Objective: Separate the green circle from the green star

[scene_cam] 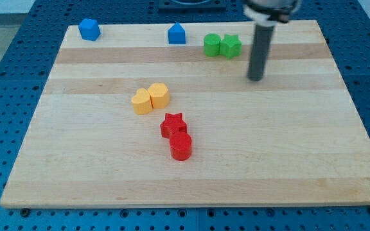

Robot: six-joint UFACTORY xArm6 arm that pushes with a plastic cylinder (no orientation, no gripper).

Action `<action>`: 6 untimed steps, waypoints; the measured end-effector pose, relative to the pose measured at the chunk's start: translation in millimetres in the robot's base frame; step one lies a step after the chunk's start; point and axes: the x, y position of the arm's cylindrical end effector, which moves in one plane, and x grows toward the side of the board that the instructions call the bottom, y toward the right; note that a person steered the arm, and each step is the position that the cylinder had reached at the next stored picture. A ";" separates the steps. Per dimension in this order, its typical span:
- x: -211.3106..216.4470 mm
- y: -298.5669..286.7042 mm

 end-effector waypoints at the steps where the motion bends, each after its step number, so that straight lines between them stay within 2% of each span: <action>1: -64.9 14.0; 2: -99.9 8.9; 6: -104.2 -98.8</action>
